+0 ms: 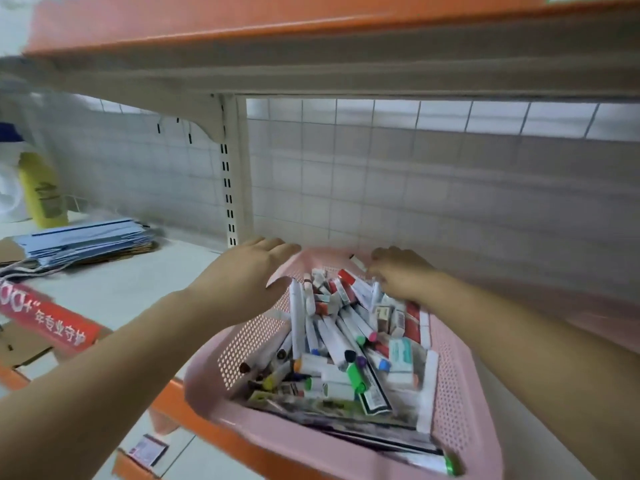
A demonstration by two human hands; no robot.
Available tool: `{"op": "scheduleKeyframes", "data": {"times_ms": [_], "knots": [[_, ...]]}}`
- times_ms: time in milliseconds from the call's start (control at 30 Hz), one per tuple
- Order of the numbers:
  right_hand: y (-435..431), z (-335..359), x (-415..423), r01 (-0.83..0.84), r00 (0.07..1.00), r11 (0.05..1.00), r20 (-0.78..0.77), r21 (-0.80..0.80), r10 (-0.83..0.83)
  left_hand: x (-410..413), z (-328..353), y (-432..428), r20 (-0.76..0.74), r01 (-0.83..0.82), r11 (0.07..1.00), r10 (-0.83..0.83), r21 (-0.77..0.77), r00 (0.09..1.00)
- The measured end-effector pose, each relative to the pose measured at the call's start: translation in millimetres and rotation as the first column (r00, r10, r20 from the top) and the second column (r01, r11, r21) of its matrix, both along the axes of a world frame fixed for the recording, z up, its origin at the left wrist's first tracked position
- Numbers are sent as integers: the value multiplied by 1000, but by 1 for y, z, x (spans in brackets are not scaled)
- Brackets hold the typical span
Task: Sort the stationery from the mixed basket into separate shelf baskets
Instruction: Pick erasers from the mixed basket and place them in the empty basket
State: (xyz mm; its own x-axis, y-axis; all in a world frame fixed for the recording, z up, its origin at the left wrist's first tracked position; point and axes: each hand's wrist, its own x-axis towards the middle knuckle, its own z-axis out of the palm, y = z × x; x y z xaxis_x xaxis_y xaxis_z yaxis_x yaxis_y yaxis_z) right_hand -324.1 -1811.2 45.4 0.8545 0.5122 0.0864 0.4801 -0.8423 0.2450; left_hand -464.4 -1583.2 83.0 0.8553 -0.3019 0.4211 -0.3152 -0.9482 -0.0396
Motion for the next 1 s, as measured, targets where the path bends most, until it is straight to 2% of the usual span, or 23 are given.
{"op": "scheduleKeyframes", "data": {"times_ms": [233,367,467,600,733,800,833,867,933,967,1000], "knots": [[-9,1,-3,61,997,997,49,-42,-59,33,-10,3,-89,78,993,-86,-93,992],[-2,-11,-12,87,996,982,21,-170,-85,44,-18,-8,-146,135,985,-151,-111,978],[8,-11,-16,216,976,946,40,-241,-213,48,-21,-13,-176,189,979,-199,-74,964],[16,8,-25,223,973,898,140,-379,-183,53,-16,-7,-147,264,959,-278,-105,949],[9,31,-37,277,958,916,154,-290,-240,55,-17,1,-141,293,931,-327,-220,934],[7,40,-45,336,941,939,76,-77,-331,59,-19,0,-133,257,894,-323,-366,937],[6,44,-49,370,928,925,9,79,-372,62,-18,-2,-139,209,840,-317,-501,938],[8,47,-54,385,922,893,-57,234,-382,65,-17,-7,-161,135,732,-319,-667,934],[19,51,-67,330,942,816,-108,475,-318,71,-11,-18,-231,-79,363,-396,-928,889],[25,50,-73,291,955,778,-116,557,-274,74,-9,-25,-247,-182,180,-470,-967,847],[31,47,-79,261,965,730,-146,632,-218,76,-8,-31,-238,-256,43,-543,-966,805]]}}
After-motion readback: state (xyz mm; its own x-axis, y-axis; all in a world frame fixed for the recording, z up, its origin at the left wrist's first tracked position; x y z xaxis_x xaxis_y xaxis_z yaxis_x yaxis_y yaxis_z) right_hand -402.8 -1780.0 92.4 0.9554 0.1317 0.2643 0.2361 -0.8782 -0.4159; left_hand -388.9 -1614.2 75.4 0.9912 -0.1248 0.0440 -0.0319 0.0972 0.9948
